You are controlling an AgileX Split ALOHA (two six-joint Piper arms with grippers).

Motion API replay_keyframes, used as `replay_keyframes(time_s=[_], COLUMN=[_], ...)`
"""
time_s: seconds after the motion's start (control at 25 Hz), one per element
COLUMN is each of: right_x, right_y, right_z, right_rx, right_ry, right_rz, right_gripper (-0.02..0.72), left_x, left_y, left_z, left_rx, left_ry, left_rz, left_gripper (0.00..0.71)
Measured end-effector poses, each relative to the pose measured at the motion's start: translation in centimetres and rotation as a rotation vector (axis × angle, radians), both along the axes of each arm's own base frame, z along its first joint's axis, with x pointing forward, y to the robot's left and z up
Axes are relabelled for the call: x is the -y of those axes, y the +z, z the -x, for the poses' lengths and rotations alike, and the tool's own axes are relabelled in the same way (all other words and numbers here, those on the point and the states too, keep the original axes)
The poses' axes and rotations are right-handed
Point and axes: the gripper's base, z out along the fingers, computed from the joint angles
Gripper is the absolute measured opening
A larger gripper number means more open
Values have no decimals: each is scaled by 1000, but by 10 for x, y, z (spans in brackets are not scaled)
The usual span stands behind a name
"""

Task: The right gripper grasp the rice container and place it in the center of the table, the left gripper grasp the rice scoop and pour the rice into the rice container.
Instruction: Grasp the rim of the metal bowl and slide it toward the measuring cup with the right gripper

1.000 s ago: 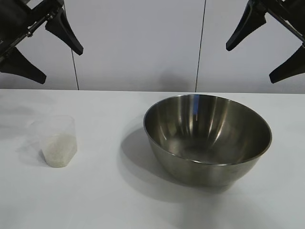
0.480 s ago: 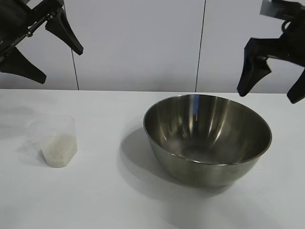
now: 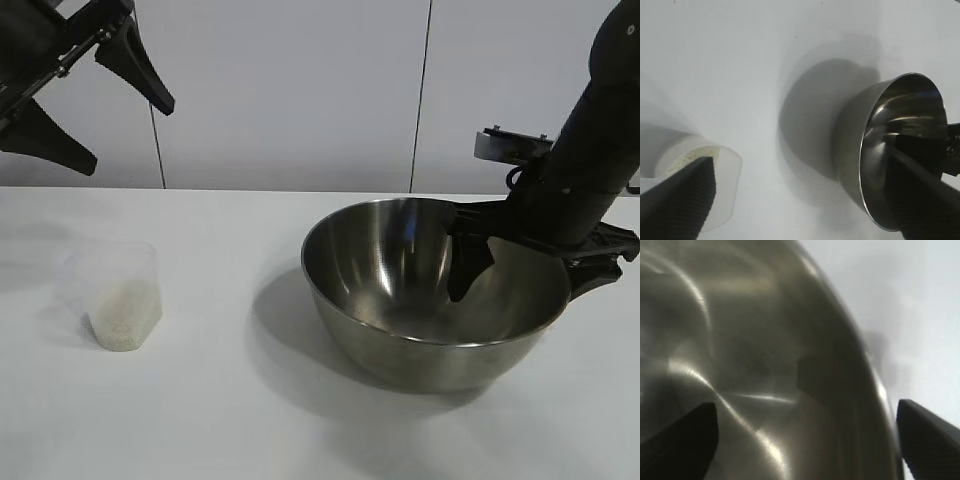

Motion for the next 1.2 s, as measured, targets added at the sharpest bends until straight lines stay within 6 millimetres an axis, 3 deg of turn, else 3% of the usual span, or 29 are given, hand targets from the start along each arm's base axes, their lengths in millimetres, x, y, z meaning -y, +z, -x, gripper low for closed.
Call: replay_keyframes(time_s=[0.12, 0.2, 0.84, 1.2], right_x=[0, 0, -5, 2], right_y=[0, 0, 1, 3], right_z=[0, 0, 1, 0], right_rx=[-2, -2, -29, -43], right_ry=[-7, -8, -55, -56], right_rz=[-2, -2, -81, -182], right_gripper=[52, 24, 9, 10], left_x=[0, 0, -1, -1], left_y=[0, 0, 0, 1], left_z=[0, 0, -2, -4], left_rx=[0, 0, 20, 33], left_ry=[0, 0, 17, 28], left_rz=[0, 0, -4, -6], left_gripper=[657, 657, 657, 657])
